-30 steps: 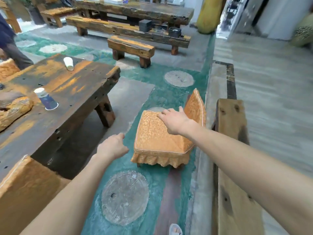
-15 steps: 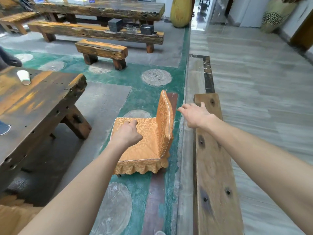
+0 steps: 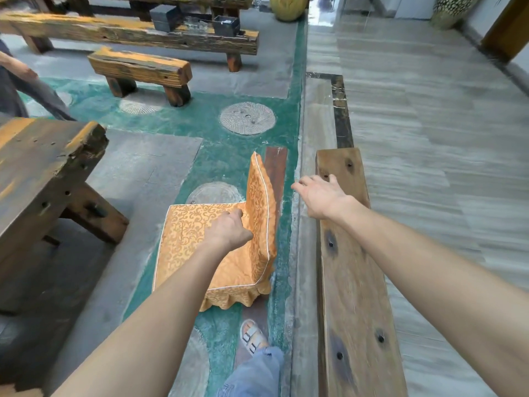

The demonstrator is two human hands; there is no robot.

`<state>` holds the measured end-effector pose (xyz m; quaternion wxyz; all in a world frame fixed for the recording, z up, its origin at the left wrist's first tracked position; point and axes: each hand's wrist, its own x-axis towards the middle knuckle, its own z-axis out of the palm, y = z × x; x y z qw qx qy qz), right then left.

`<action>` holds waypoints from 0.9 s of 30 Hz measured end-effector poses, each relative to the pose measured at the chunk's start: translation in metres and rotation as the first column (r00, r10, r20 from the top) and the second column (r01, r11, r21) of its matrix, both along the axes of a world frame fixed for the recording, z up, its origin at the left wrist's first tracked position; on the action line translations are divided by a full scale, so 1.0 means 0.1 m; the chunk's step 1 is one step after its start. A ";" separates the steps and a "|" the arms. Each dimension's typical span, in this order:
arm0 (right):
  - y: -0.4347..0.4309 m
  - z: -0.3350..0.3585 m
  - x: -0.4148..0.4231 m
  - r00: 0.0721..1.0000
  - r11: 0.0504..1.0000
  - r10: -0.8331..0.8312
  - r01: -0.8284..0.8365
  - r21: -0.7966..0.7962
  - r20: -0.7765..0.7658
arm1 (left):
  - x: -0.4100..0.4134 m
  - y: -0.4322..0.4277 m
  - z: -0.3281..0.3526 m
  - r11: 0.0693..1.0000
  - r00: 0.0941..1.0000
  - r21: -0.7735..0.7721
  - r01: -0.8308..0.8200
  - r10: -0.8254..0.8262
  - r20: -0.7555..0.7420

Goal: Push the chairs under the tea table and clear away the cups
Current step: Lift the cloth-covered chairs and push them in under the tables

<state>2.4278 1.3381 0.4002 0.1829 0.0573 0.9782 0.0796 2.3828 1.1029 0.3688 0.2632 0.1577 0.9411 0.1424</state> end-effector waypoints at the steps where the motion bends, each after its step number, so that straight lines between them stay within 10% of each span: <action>1: 0.05 -0.06 -0.11 1.000 1.000 0.011 -0.011 0.004 0.002 | -0.09 0.08 -0.09 1.000 1.000 0.010 -0.006 0.006 0.021; 19: 0.66 -0.85 -2.06 0.937 0.949 0.301 -0.312 0.038 0.175 | -1.22 0.64 -1.14 0.961 0.937 0.040 -0.272 0.255 0.238; 27: 0.61 -1.71 -3.20 0.552 0.544 0.788 -0.832 0.110 0.273 | -1.12 0.66 -1.83 0.807 0.787 0.168 -0.566 0.468 0.403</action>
